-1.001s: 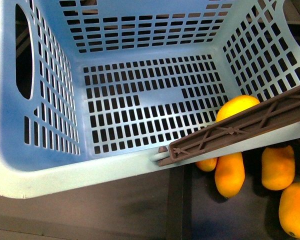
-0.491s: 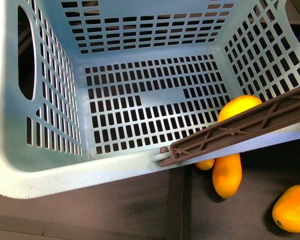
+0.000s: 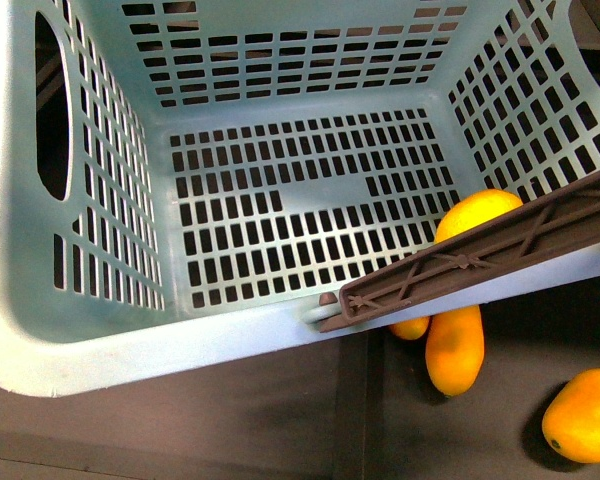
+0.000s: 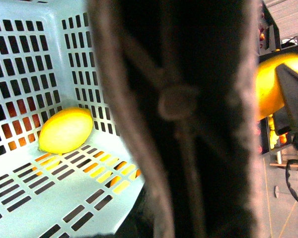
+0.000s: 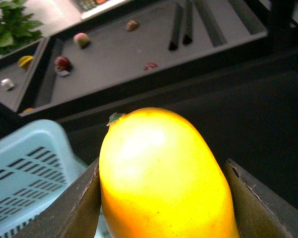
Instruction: Pick lemon and mango into basket
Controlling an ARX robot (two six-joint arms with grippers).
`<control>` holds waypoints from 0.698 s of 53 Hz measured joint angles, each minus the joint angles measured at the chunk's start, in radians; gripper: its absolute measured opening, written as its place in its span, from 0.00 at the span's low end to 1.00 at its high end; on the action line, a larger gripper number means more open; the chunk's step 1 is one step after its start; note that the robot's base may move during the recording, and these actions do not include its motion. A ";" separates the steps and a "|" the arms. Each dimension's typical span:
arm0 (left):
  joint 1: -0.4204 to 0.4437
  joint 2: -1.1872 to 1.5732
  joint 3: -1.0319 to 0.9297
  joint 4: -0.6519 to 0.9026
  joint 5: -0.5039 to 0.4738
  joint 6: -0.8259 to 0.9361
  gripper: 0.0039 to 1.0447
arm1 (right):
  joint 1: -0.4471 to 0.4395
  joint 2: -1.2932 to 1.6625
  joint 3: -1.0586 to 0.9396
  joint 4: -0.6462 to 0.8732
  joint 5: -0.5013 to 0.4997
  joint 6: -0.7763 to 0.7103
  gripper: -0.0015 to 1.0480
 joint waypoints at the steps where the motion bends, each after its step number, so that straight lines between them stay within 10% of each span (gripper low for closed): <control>1: 0.000 0.000 0.000 0.000 0.000 0.000 0.04 | 0.040 0.002 0.012 0.011 0.014 0.000 0.59; 14: 0.000 0.000 0.000 0.000 0.000 0.000 0.04 | 0.319 0.167 0.103 0.102 0.137 -0.002 0.59; 37: 0.000 0.000 0.000 0.000 0.000 0.000 0.04 | 0.473 0.255 0.141 0.129 0.187 0.003 0.69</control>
